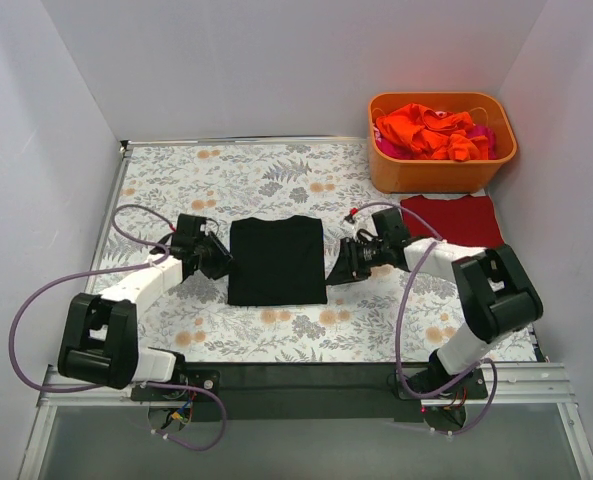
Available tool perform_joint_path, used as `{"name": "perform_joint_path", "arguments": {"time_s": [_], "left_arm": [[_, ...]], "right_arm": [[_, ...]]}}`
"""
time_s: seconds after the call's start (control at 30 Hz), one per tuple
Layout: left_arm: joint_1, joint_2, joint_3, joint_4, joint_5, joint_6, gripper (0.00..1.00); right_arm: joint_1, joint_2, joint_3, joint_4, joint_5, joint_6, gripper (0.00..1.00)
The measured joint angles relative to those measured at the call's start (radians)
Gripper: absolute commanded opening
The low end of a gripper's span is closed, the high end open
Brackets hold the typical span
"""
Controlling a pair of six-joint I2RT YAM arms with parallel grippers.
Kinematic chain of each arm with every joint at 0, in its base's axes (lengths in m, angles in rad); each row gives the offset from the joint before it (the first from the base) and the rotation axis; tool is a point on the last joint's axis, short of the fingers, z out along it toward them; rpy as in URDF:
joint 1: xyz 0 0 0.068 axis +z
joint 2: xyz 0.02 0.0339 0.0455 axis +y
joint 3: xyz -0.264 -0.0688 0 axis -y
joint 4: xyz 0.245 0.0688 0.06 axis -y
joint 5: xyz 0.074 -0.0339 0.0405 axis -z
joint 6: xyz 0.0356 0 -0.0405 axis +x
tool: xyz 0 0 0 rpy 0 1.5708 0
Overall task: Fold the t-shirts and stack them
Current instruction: Neatly place the folded tshirt to the corner
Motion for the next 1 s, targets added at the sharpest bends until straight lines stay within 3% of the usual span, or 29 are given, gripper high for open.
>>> {"name": "perform_joint_path", "arguments": {"time_s": [0.13,0.2,0.33,0.37,0.4,0.57,0.7,1.0], "left_arm": [[-0.092,-0.051,0.128,-0.056,-0.112,0.091,0.47],[-0.189,-0.069,0.191,-0.063,-0.177,0.13,0.55],[-0.401,-0.045,0.293,-0.081,-0.273,0.188,0.6],[-0.456,-0.02,0.319,-0.088,-0.298,0.2,0.61],[-0.504,0.013,0.347,-0.091,-0.321,0.212,0.61],[-0.717,0.237,0.482,-0.116,-0.411,0.277,0.61],[-0.82,0.372,0.555,-0.135,-0.45,0.33,0.61],[-0.907,0.5,0.614,-0.166,-0.515,0.43,0.54]], "right_arm": [[-0.009,-0.112,0.085,-0.162,0.195,-0.077,0.48],[-0.022,-0.178,0.105,-0.216,0.302,-0.1,0.62],[-0.061,-0.321,0.107,-0.305,0.473,-0.124,0.83],[-0.072,-0.357,0.106,-0.322,0.507,-0.124,0.94],[-0.085,-0.391,0.104,-0.335,0.537,-0.118,0.98],[-0.151,-0.518,0.085,-0.383,0.636,-0.114,0.98],[-0.203,-0.549,0.049,-0.425,0.677,-0.101,0.98],[-0.272,-0.584,-0.025,-0.477,0.687,-0.077,0.98]]}}
